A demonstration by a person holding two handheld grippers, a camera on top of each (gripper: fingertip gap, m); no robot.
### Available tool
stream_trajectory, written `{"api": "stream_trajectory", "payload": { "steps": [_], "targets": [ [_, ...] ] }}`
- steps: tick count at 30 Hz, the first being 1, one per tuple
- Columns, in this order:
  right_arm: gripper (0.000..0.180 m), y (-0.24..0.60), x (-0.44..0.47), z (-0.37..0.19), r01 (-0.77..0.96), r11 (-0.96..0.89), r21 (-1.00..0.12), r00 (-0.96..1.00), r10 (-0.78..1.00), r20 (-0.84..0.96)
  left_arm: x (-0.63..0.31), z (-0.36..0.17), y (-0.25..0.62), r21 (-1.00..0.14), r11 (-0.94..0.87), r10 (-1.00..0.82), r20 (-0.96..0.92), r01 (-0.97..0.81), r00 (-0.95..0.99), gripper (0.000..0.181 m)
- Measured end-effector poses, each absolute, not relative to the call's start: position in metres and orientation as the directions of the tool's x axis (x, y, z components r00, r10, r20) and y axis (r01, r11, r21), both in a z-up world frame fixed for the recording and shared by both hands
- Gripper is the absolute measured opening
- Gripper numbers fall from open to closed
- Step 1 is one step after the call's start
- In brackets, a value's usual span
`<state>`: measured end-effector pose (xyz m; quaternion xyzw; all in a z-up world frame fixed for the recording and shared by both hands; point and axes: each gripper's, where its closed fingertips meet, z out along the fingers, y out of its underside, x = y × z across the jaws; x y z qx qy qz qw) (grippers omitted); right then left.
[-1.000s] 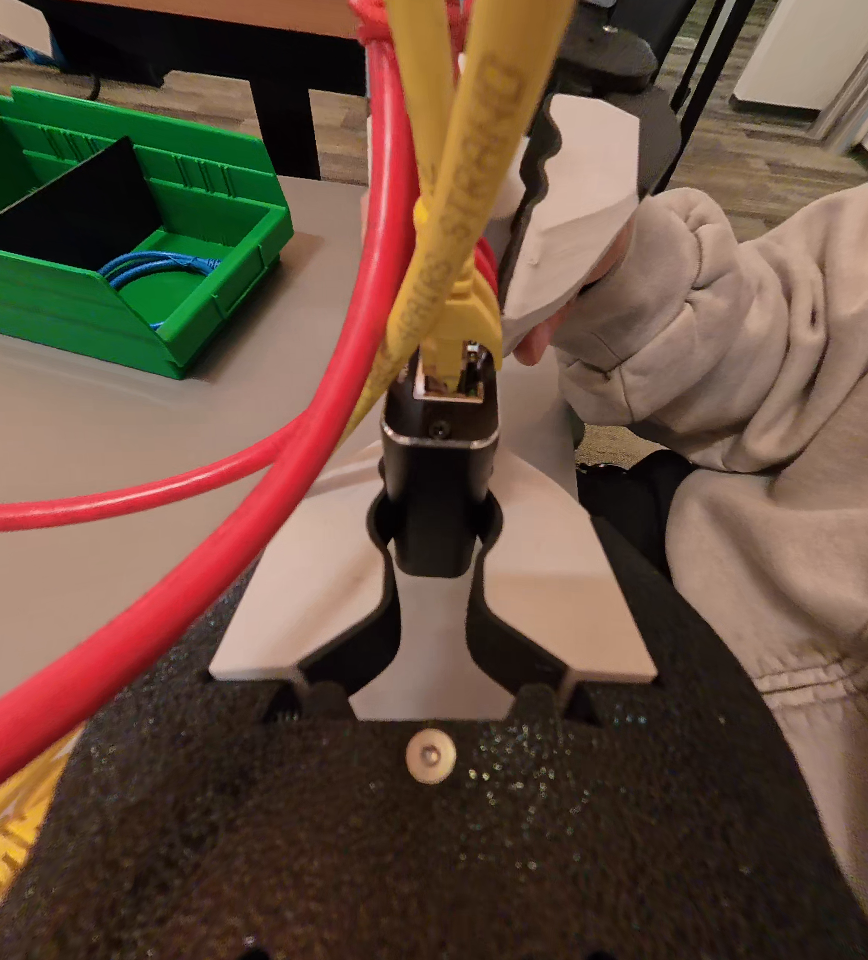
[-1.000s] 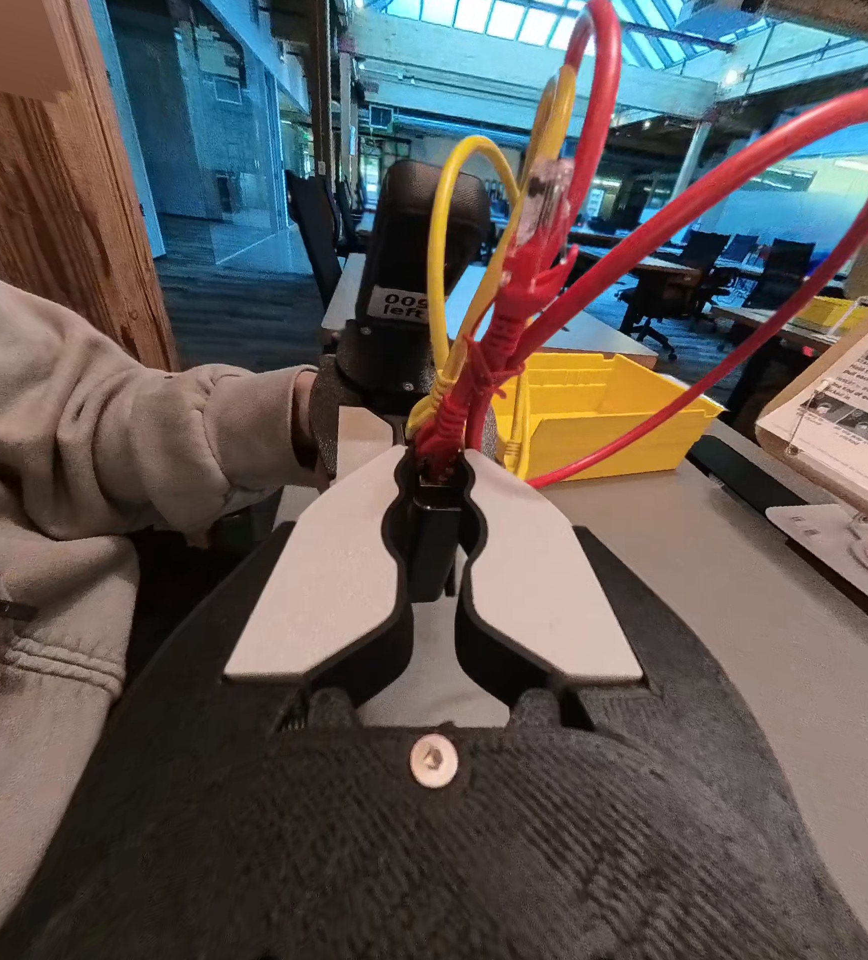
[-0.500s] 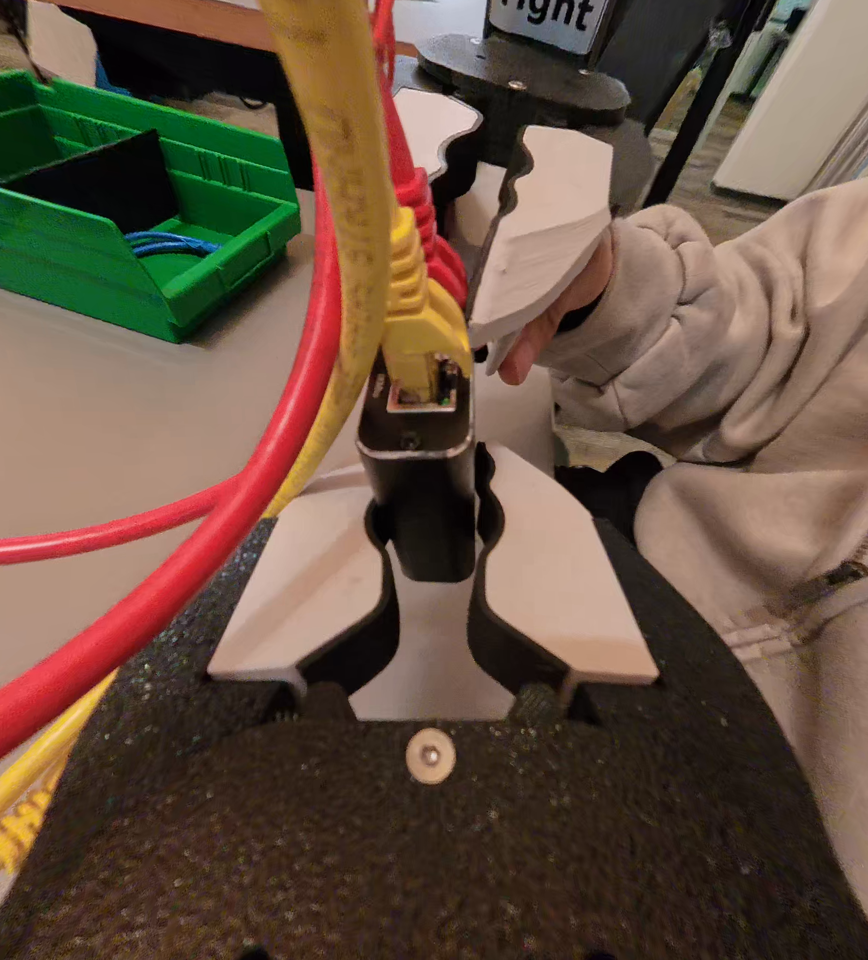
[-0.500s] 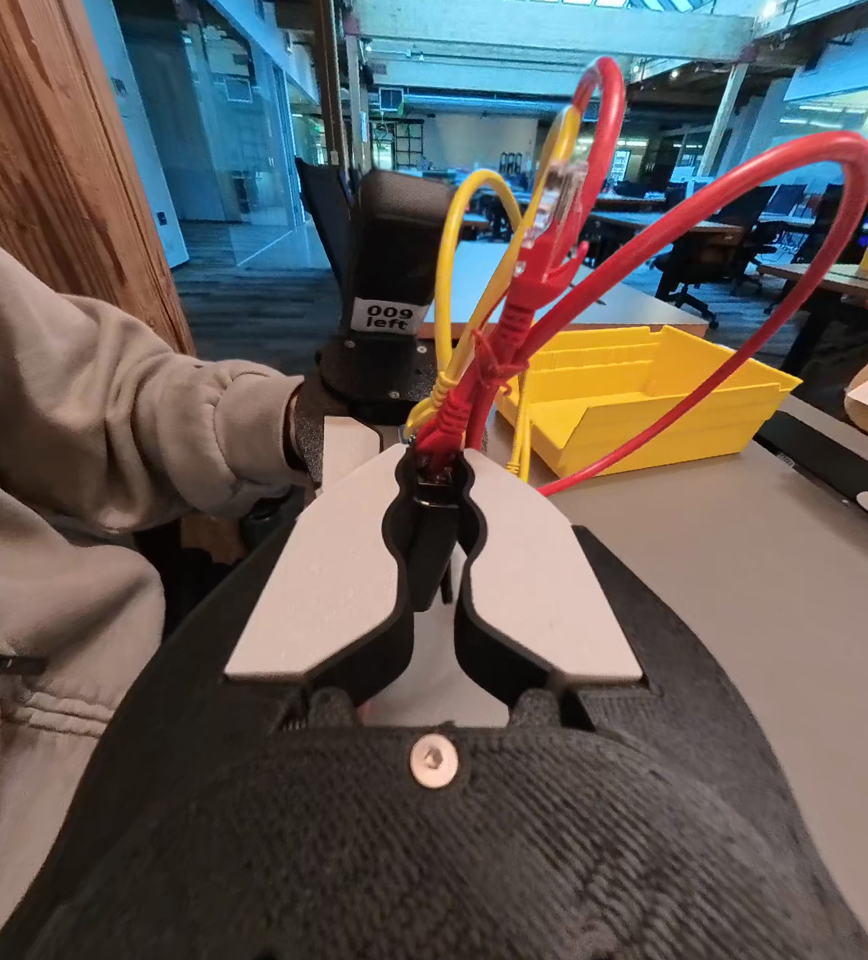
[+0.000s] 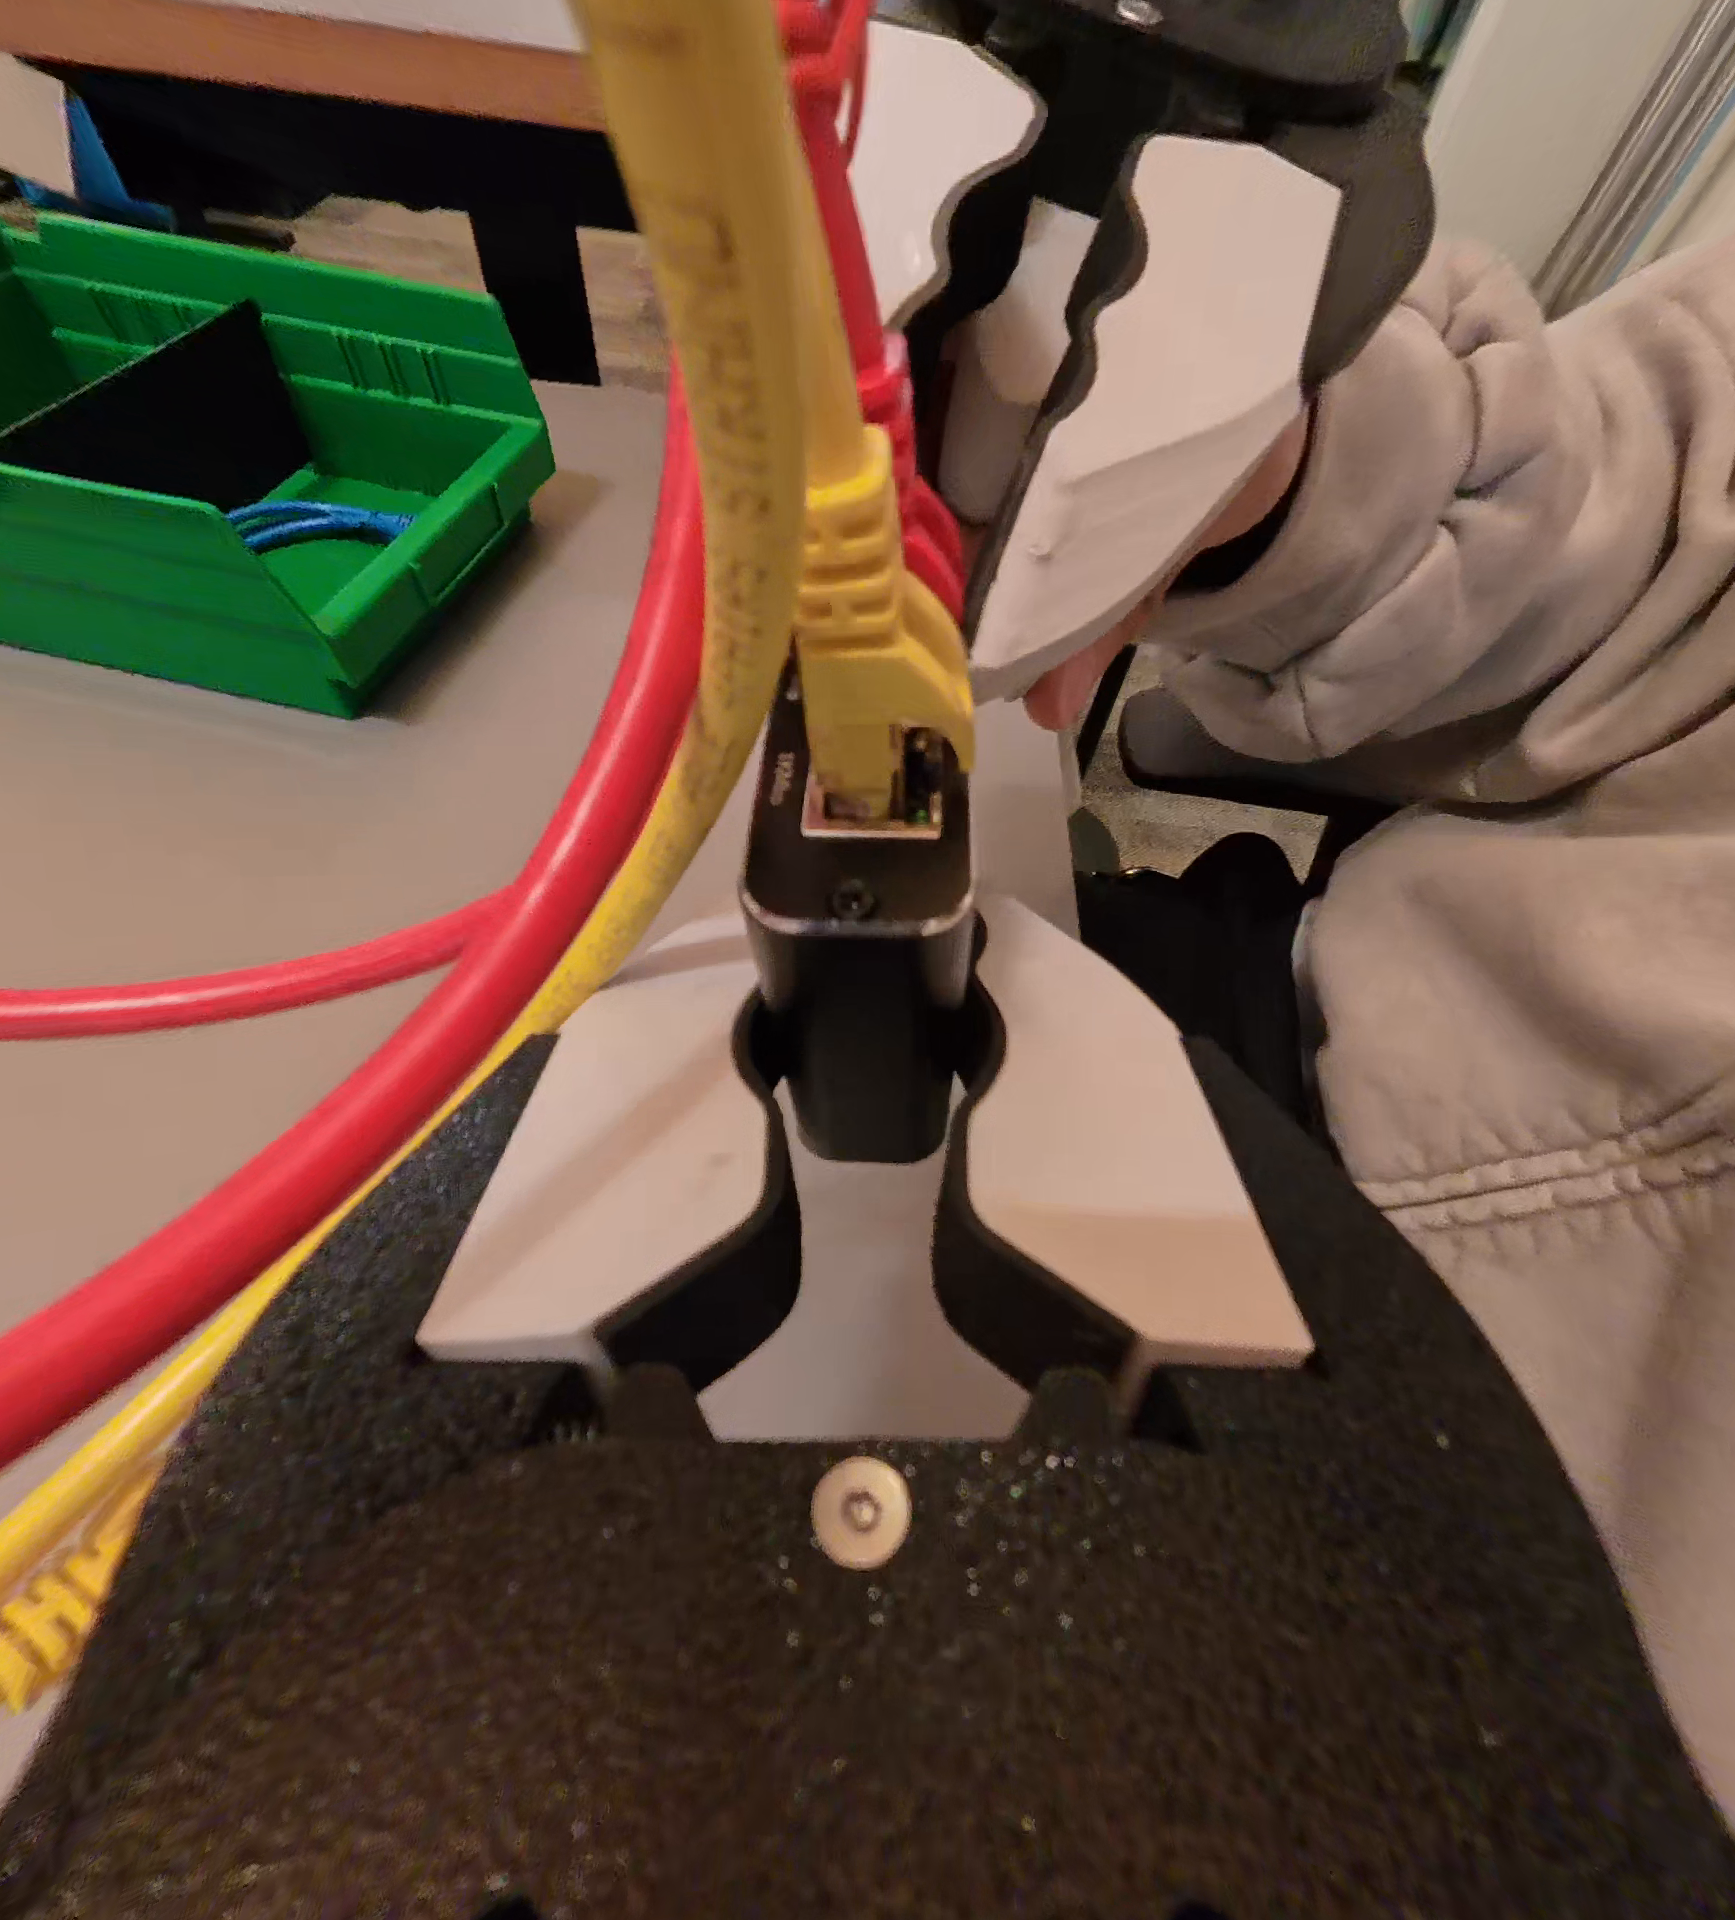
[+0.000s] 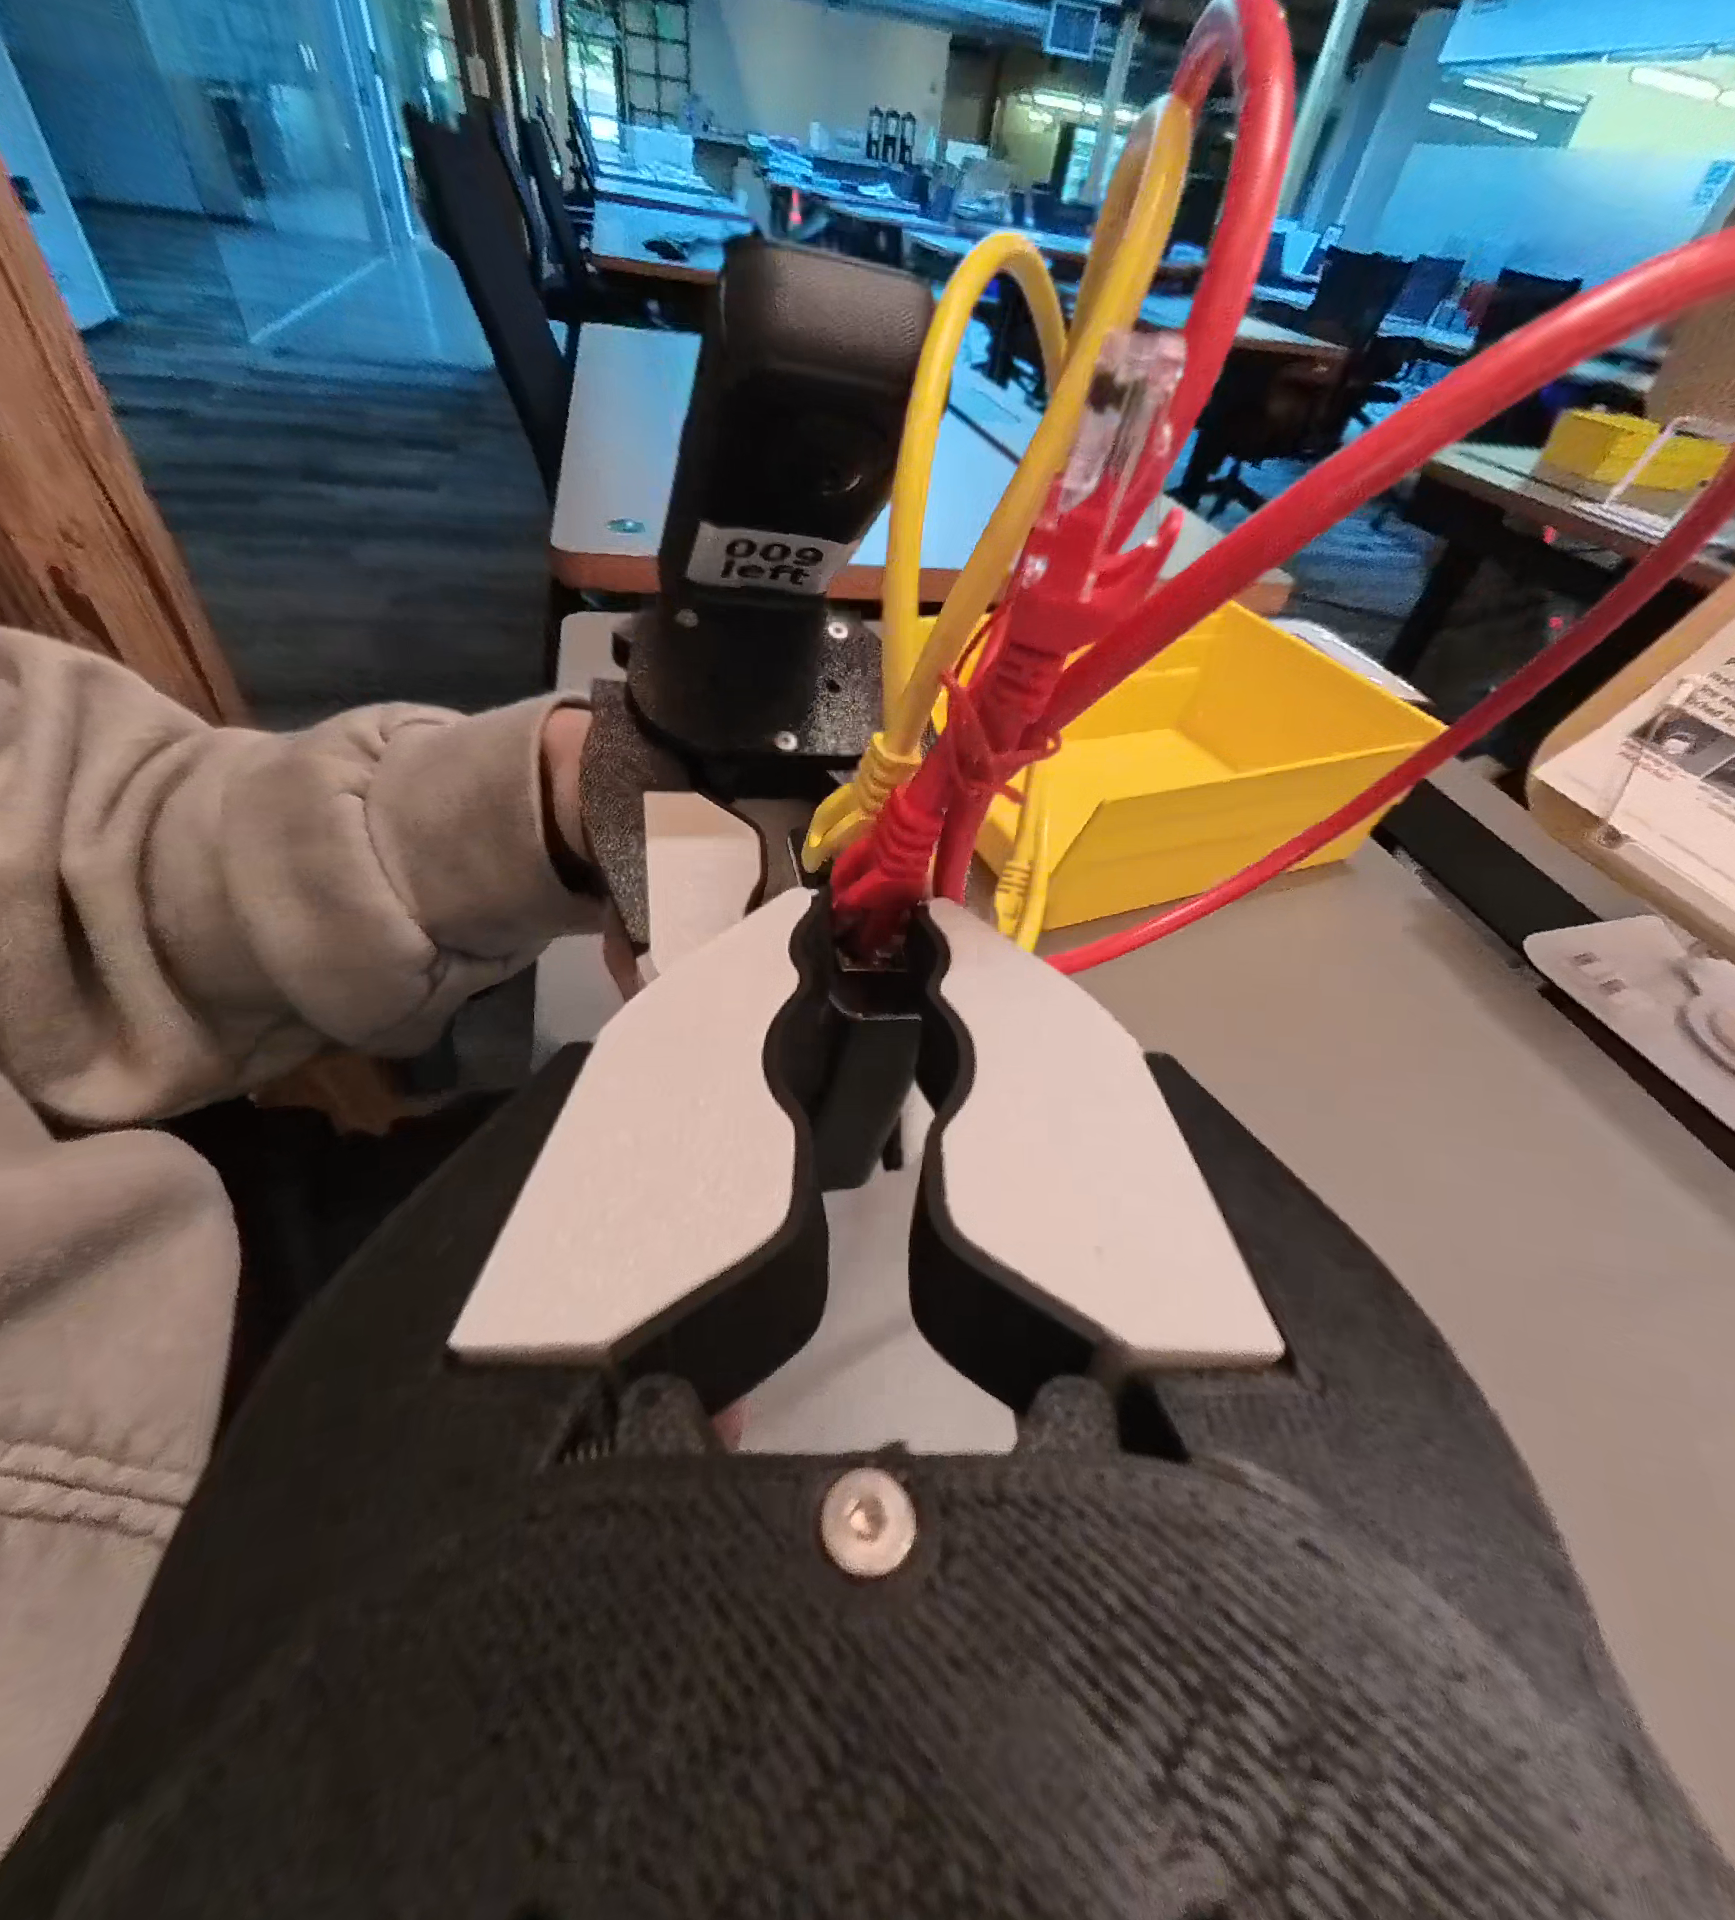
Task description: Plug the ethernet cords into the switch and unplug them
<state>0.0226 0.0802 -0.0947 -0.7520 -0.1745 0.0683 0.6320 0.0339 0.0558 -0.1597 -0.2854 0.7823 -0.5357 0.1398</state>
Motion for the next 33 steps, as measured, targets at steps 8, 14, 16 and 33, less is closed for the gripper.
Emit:
{"api": "stream_trajectory", "payload": {
  "steps": [8, 14, 16, 33],
  "targets": [
    [0.015, 0.084, 0.003, -0.082, 0.386, -0.245, -0.889, 0.903, 0.298, 0.310, 0.014, -0.143, 0.052, -0.957, 0.158, -0.485, 0.138, -0.242, -0.864, 0.026],
    [0.015, 0.088, 0.010, -0.072, 0.426, -0.261, -0.866, 0.890, 0.293, 0.350, 0.023, -0.132, 0.055, -0.970, 0.124, -0.497, 0.120, -0.207, -0.859, 0.027],
    [0.015, 0.089, 0.015, -0.073, 0.445, -0.265, -0.856, 0.881, 0.300, 0.365, 0.028, -0.132, 0.057, -0.970, 0.123, -0.508, 0.119, -0.209, -0.853, 0.027],
    [0.014, 0.089, 0.036, -0.088, 0.617, -0.348, -0.706, 0.777, 0.411, 0.476, 0.040, -0.142, 0.045, -0.960, -0.028, -0.398, 0.267, -0.279, -0.878, 0.027]
  ]
}}
